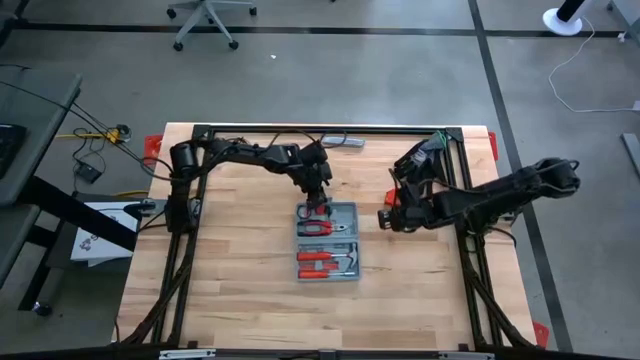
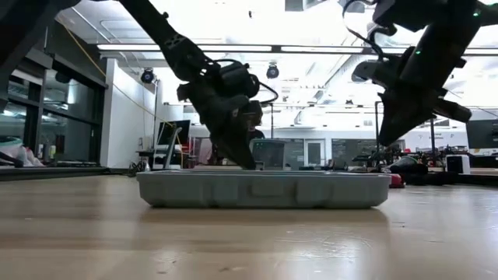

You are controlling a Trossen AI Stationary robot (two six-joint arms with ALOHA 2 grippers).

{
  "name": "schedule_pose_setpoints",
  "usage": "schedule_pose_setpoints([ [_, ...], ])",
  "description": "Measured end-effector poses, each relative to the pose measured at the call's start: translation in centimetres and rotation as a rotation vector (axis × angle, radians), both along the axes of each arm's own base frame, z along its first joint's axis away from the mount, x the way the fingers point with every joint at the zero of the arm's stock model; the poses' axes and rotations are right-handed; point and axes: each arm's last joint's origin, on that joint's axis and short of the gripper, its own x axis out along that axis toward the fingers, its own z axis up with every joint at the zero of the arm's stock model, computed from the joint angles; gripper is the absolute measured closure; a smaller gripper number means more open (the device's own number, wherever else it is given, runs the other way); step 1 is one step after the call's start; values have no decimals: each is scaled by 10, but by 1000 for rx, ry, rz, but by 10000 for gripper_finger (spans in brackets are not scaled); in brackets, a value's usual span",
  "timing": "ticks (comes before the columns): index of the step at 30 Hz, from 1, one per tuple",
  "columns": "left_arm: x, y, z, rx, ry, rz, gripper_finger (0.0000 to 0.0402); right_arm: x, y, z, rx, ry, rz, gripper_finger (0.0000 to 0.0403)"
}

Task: Prefit tool cases
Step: Adjust the gray prefit tool case on the table, then put the orange measuring tape into the gray prefit tool case

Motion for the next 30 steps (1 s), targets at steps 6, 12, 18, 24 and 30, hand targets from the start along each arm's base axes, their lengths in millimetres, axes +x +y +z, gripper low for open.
schedule_pose_setpoints([
  [6, -6, 10, 7, -9, 6, 68, 324, 0, -15, 4, -10, 0, -29, 385],
  [12, -10, 16, 25, -44, -56, 74, 251, -2, -28, 8, -29, 1, -14, 320],
  [18, -13, 16, 42, -119, -113, 82, 180, -1, -38, 8, -20, 13, -5, 258],
  [24, -13, 6, 59, -227, -170, 38, 149, -1, -44, 8, -47, 43, 56, 213],
  [30, -14, -10, 77, -317, -224, -57, 147, -7, -53, 6, -107, 184, 255, 172],
])
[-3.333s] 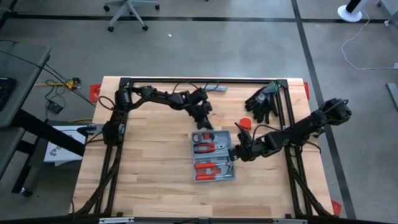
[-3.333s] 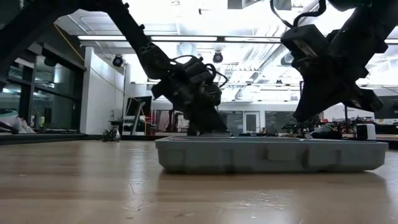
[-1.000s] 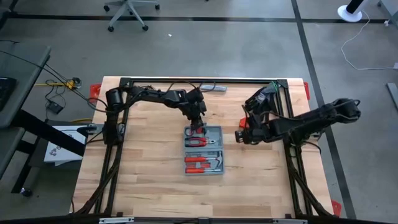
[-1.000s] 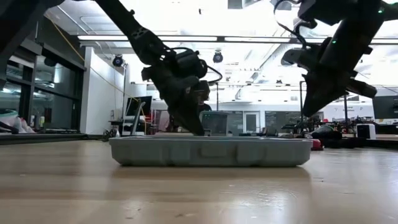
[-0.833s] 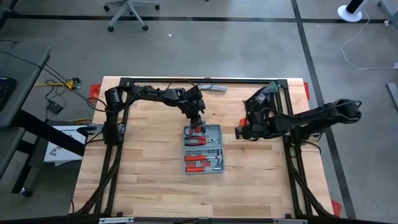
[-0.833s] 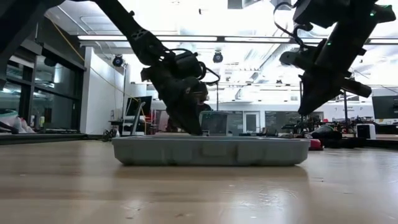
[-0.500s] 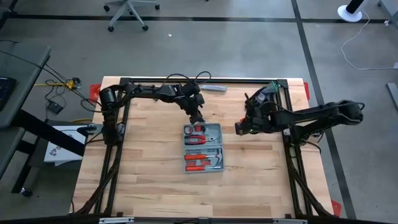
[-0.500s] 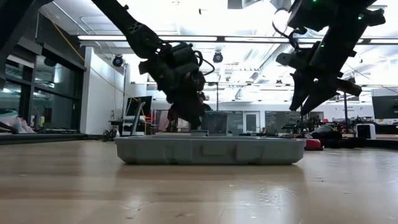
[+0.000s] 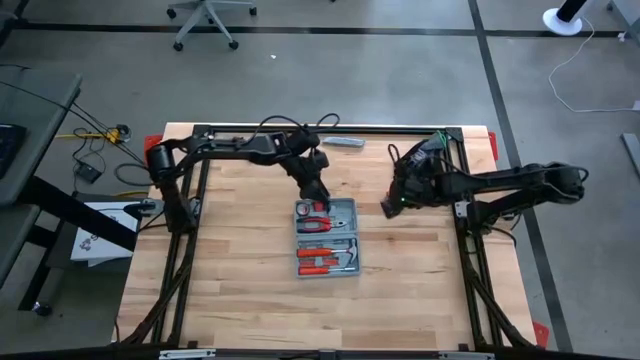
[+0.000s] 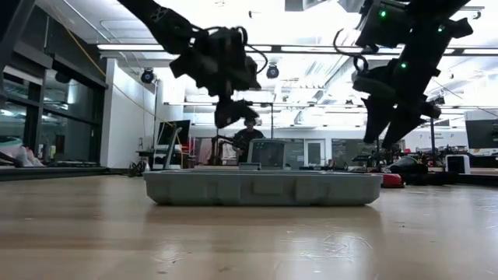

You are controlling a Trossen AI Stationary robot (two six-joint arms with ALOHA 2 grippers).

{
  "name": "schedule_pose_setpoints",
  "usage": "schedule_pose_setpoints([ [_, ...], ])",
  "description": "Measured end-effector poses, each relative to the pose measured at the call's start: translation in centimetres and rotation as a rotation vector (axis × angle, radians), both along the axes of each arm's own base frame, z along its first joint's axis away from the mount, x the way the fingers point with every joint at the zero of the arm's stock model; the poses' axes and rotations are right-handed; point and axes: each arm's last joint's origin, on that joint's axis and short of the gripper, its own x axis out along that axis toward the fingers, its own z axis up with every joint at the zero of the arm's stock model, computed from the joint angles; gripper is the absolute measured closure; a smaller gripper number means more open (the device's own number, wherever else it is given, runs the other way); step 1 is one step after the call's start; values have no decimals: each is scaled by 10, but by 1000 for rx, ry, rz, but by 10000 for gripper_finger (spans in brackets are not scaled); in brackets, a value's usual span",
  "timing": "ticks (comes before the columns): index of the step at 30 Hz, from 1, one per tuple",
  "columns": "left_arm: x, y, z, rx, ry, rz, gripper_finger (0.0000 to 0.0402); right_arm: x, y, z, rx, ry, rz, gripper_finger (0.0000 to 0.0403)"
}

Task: Prefit tool cases
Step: Put the orange measuring tape into the gray prefit tool case

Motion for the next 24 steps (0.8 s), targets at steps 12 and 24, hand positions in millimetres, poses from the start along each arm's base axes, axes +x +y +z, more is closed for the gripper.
schedule_pose_setpoints([
  [12, 5, -30, 10, -22, -37, -108, 147, -13, -20, -1, 82, 180, 249, 126],
  [24, 10, -45, 10, -5, -43, -138, 147, -11, -28, -1, -42, 224, 396, 113],
])
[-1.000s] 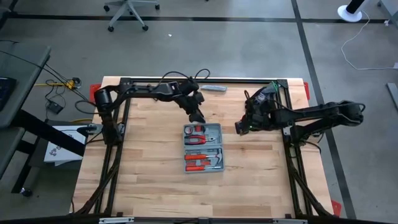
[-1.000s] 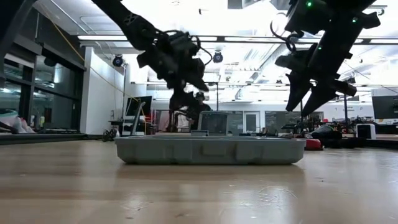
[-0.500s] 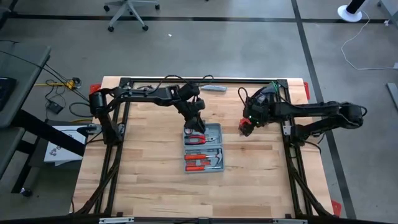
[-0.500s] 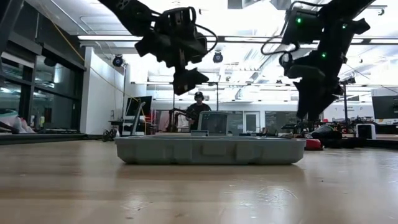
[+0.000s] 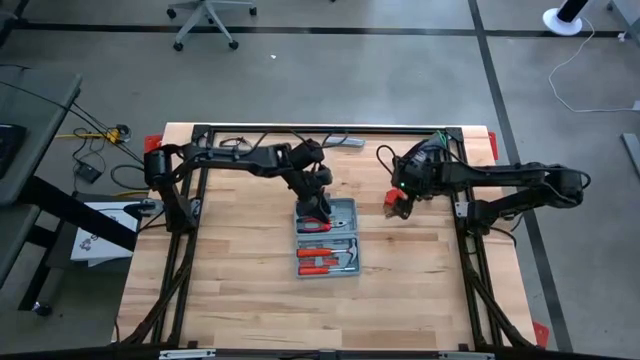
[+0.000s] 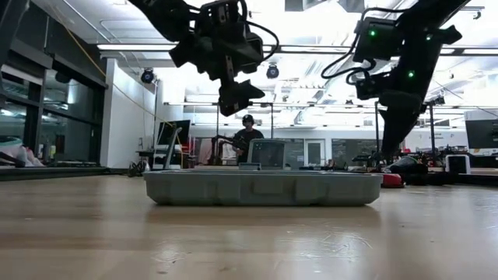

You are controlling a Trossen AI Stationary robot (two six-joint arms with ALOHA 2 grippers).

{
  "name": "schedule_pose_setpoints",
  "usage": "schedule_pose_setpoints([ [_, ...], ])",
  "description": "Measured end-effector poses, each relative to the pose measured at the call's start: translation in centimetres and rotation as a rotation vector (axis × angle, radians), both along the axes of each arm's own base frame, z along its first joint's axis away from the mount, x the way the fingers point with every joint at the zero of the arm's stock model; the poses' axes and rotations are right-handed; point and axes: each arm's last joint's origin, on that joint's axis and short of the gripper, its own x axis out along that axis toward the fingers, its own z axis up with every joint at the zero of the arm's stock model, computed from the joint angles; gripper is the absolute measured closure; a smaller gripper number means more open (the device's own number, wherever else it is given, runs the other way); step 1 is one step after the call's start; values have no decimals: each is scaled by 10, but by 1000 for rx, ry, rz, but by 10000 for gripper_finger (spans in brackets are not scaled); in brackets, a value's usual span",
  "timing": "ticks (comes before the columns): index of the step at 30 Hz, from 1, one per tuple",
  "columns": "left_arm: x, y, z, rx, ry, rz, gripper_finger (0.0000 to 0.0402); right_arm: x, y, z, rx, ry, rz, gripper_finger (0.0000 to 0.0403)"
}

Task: Prefit tool cases
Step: Put the orange measuring tape into the gray prefit tool case

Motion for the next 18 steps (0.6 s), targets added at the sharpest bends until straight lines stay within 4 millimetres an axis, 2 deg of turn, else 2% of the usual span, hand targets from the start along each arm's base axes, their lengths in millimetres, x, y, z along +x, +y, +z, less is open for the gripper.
schedule_pose_setpoints([
  [4, 1, -2, -1, 19, 5, 12, 147, 0, -3, 2, -68, 7, -27, 113],
  [9, 1, -4, -1, 21, 7, 10, 147, 5, -5, 4, -59, -74, -115, 113],
  [15, 1, -4, -1, 21, 7, 9, 147, 10, -6, 6, -75, -121, -97, 113],
  [18, 1, -4, -1, 21, 7, 8, 147, 11, -6, 7, -58, -164, -165, 114],
])
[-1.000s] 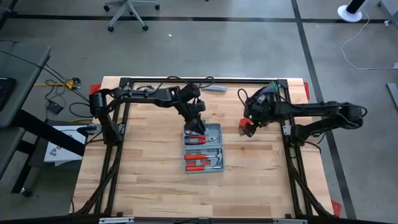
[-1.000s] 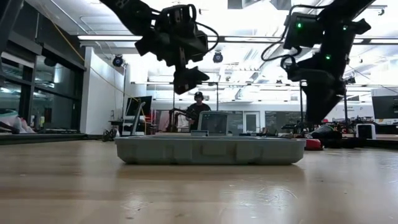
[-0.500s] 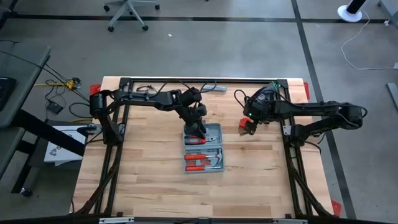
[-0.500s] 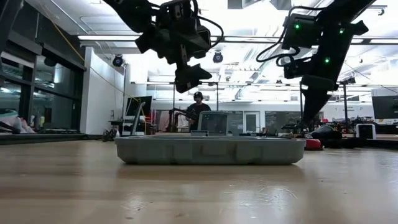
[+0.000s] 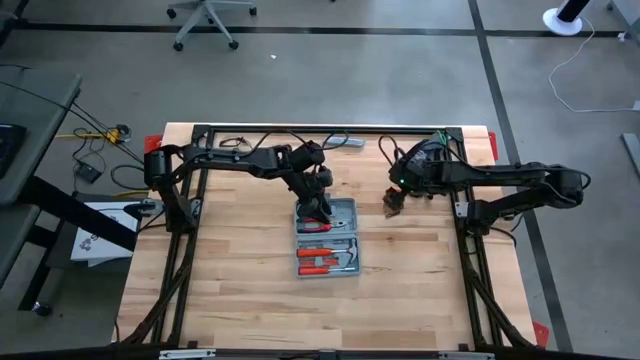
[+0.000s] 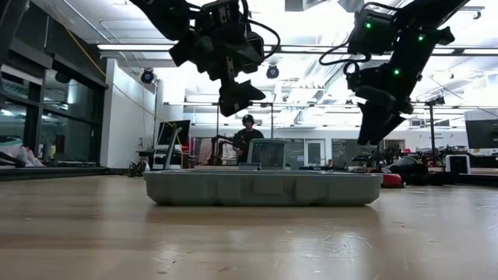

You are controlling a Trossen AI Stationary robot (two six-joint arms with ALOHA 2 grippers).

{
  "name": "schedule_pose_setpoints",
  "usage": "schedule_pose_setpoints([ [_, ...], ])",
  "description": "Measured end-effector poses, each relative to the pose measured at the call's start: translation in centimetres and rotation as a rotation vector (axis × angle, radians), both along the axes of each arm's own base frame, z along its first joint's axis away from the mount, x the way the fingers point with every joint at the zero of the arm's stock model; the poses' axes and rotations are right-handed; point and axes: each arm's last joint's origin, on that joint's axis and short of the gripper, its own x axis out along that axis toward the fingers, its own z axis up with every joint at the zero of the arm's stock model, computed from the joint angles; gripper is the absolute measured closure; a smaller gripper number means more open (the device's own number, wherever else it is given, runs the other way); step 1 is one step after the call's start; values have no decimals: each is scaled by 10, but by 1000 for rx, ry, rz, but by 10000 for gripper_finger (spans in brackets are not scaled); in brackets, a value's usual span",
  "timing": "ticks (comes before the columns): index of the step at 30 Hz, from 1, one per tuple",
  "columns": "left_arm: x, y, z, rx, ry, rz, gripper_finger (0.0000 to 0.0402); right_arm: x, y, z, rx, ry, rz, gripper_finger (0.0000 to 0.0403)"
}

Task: Prefit tool cases
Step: Put the orange measuring tape into the gray prefit tool case

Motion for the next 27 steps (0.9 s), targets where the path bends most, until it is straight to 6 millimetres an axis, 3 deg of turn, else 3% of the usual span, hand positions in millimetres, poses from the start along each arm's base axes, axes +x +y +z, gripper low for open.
schedule_pose_setpoints([
  [14, 0, 0, -1, 21, -7, -2, 147, 1, 1, 0, 67, -30, 11, 110],
  [18, 0, 0, -1, 22, -7, -2, 147, 2, 2, 0, 73, -32, 24, 84],
  [24, 0, 1, -1, 48, -6, 15, 147, 4, 1, 1, 70, -69, -6, 13],
  [27, 1, 2, -2, 86, -2, 40, 147, 4, 0, 2, 68, -77, -21, 11],
])
